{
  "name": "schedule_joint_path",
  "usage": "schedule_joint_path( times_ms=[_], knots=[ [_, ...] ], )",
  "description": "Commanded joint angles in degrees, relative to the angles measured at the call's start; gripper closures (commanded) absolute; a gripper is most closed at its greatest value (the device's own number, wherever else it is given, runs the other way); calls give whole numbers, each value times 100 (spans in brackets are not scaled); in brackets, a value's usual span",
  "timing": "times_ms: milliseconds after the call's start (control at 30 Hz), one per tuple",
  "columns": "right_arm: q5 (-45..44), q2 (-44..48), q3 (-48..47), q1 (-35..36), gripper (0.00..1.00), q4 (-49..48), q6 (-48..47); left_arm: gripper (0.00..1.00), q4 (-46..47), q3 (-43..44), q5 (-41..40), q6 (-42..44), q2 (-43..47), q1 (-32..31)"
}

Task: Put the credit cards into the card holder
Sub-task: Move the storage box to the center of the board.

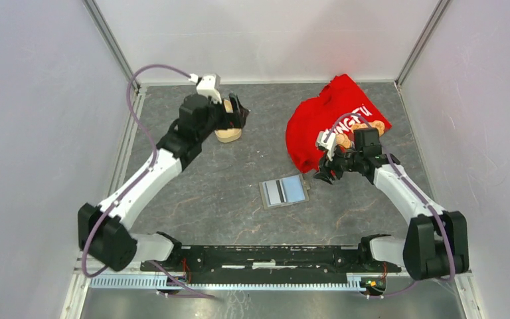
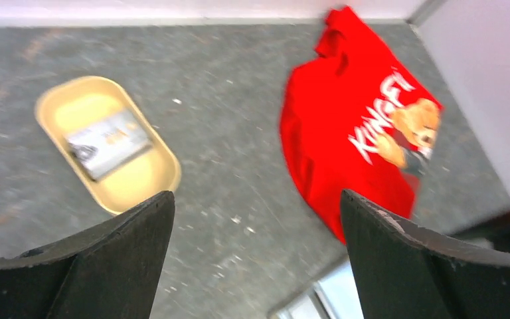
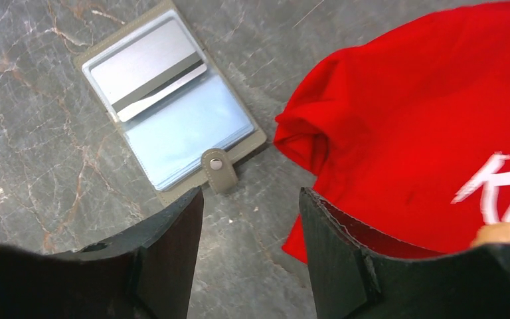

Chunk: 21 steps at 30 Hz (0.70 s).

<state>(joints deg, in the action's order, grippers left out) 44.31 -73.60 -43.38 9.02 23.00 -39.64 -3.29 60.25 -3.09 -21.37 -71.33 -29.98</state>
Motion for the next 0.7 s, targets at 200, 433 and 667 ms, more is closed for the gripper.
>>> schedule_joint_path(
  times_ms=[200, 433, 667],
  knots=[
    [1138, 774, -31, -151, 37, 35, -615, 0, -2020, 2658, -167, 2520, -2506, 1164],
    [1126, 505, -65, -148, 37, 159, -590, 14, -1937, 3034, 192, 1637, -3676, 1794],
    [1009, 314, -83, -154, 37, 196, -554, 33, -1631, 3502, 536, 443, -4756, 2181]
  ],
)
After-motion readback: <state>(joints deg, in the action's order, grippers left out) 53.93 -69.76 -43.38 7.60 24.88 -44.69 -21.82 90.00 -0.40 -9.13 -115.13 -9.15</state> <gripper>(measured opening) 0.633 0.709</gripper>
